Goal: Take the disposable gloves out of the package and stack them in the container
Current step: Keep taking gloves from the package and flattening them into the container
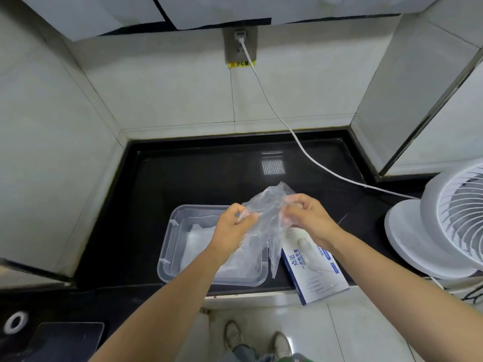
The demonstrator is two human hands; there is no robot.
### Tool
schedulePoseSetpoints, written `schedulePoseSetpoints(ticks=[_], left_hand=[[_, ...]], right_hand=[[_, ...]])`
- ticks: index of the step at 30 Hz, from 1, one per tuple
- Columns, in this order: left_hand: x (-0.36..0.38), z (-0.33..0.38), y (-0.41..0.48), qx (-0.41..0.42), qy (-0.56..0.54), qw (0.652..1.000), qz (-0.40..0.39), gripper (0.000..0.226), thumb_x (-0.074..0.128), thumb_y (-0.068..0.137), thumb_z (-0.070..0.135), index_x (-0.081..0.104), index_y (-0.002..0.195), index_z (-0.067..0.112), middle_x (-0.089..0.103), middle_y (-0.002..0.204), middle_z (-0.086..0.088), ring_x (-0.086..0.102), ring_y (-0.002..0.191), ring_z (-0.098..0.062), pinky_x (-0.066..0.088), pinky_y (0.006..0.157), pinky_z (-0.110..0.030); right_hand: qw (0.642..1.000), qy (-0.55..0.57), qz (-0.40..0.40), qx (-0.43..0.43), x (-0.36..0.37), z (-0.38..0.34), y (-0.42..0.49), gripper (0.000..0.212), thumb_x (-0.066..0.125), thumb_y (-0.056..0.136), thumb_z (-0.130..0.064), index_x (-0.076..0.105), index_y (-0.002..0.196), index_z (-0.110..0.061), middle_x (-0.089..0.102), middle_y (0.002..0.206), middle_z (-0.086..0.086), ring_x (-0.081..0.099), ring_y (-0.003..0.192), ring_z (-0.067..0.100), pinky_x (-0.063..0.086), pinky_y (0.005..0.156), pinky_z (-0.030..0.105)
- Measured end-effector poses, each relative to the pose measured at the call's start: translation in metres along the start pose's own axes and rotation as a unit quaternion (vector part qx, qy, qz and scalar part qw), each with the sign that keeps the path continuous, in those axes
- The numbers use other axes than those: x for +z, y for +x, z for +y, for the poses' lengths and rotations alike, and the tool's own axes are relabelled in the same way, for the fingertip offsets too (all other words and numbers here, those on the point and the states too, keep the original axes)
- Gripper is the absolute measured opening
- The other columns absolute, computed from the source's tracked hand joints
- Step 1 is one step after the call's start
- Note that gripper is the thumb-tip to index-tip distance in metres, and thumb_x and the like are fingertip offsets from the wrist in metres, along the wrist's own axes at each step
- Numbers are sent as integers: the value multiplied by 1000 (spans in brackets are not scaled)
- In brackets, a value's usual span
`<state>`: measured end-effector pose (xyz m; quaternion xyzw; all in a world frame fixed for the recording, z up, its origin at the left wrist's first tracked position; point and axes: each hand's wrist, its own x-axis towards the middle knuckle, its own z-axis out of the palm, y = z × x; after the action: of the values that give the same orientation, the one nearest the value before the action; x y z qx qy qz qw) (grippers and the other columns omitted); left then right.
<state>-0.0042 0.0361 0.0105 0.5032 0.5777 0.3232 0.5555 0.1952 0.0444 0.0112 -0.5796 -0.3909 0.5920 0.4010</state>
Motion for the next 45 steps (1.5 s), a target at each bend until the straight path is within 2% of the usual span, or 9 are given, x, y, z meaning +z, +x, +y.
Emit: schedulePoseSetpoints(ticks=[6,10,18,24,27,30,35,42,45], left_hand=[[-25,-6,1,-62,41,997,10,15,62,92,40,58,81,30,58,82,5,51,74,-9,41,59,-15],[-35,-15,5,-65,9,997,33,15,62,92,38,58,82,28,57,88,-4,52,80,-19,43,63,-21],[-56,-31,14,-63,86,994,34,34,59,93,40,58,87,7,51,74,-7,46,64,-14,39,54,-19],[-74,-41,25,-50,219,949,222,20,55,96,31,53,89,12,50,59,1,46,52,-10,35,48,-21],[-68,-22,22,8,121,967,225,20,54,97,31,55,91,12,52,64,1,48,60,-13,38,52,-22],[-52,4,21,-33,-91,994,51,42,48,97,47,66,99,8,60,73,-4,54,63,-16,45,54,-26],[-45,8,15,-34,-129,988,-79,58,49,91,60,70,107,8,71,105,-14,68,103,-24,55,92,-43],[-73,-3,10,-91,-241,966,-17,18,61,90,15,74,101,7,72,108,-13,68,100,-25,58,81,-35],[-82,-1,4,-104,-283,953,-40,27,45,97,12,71,107,8,72,108,-12,69,97,-22,57,74,-30]], right_hand=[[997,23,74,-15,13,-8,9,25,48,101,-13,68,106,2,72,85,14,69,80,26,56,60,25],[998,56,-29,22,24,-7,12,47,52,98,-45,64,113,-2,73,98,14,71,92,25,58,83,36],[992,54,112,-30,44,-4,26,14,65,92,-11,62,81,-4,56,68,12,49,61,20,46,62,31],[978,-13,146,-147,45,-14,25,9,57,97,-11,64,94,-6,59,68,-2,50,54,5,43,54,22],[966,-80,119,-213,56,-13,24,17,59,95,-10,68,109,-13,69,99,-1,65,85,14,53,73,30],[955,-154,17,-251,73,-9,19,26,64,90,-23,66,115,-25,68,106,-10,64,94,21,51,77,36],[943,-169,-237,-162,88,-12,9,42,59,84,-9,66,112,-40,68,93,5,62,85,18,52,81,35],[992,-93,-16,-85,68,-14,13,24,51,98,-11,69,83,-5,61,70,8,53,63,17,45,58,23],[977,-176,-91,73,67,-22,11,51,48,99,-48,72,89,-4,69,80,8,62,71,19,53,64,25]])
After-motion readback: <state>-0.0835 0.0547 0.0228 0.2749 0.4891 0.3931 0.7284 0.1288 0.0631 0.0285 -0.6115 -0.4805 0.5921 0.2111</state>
